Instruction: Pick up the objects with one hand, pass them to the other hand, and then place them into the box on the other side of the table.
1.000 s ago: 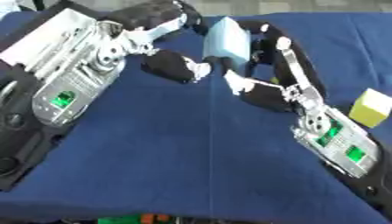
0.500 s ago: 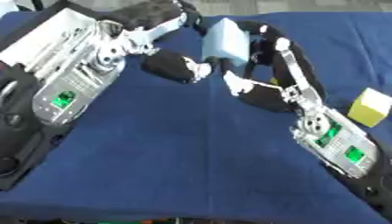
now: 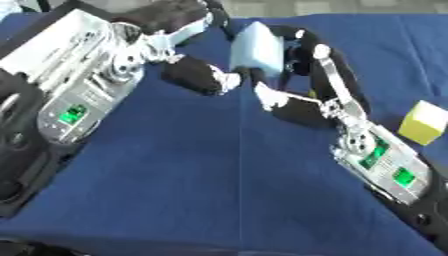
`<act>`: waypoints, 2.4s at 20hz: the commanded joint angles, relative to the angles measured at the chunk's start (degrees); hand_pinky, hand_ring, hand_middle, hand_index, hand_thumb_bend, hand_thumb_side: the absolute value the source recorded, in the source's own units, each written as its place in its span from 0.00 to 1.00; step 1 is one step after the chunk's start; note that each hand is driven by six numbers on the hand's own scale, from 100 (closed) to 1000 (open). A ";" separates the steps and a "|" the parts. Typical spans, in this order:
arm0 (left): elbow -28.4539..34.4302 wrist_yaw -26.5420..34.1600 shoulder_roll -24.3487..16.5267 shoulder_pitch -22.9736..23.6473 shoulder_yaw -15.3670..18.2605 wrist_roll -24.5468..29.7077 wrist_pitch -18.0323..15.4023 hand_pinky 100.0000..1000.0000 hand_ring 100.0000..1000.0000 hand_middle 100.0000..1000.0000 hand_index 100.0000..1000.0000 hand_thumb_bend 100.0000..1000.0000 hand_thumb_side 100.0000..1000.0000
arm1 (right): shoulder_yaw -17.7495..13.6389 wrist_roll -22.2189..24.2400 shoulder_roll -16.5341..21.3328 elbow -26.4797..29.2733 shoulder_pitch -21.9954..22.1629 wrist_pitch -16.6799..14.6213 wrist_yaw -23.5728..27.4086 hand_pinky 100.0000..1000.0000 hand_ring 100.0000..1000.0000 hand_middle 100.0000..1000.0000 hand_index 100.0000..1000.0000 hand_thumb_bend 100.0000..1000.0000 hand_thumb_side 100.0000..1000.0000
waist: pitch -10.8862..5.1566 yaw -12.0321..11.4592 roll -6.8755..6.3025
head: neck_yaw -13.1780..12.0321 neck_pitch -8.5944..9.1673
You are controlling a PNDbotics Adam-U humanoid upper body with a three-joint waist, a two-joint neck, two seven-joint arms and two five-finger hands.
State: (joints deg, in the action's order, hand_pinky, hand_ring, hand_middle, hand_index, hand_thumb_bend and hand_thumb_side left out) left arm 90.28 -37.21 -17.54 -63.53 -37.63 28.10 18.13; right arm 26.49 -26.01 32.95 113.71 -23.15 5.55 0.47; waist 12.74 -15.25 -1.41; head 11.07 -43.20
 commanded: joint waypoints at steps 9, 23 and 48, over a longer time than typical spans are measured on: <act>2.31 -1.31 -0.44 -1.40 0.14 0.89 1.53 0.99 0.87 0.78 0.96 0.25 0.55 | -0.21 -1.11 0.79 0.88 -0.24 0.29 -0.27 0.23 0.45 0.64 0.49 0.00 0.00 | -0.95 -0.32 -0.05 | 0.08 0.13; 4.20 -2.34 -0.93 -1.23 -0.05 2.52 3.43 1.00 0.88 0.79 0.97 0.26 0.56 | -0.30 -2.63 0.64 0.88 0.00 1.02 0.48 0.22 0.45 0.64 0.48 0.00 0.00 | -0.94 -0.25 -0.10 | 0.47 0.06; 1.99 -2.30 -0.27 -0.92 0.08 0.62 2.85 1.00 0.88 0.77 0.95 0.18 0.54 | 0.25 -2.55 0.36 0.88 -0.20 0.17 -0.23 0.21 0.45 0.64 0.48 0.00 0.00 | -0.78 0.52 -0.17 | 0.87 -0.10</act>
State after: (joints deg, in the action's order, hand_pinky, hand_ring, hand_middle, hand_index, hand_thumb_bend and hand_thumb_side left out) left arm 92.02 -39.56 -17.53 -63.55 -38.01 29.18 21.07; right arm 26.89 -28.69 32.92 113.73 -22.67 5.96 0.67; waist 12.77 -14.83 -1.59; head 12.14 -43.27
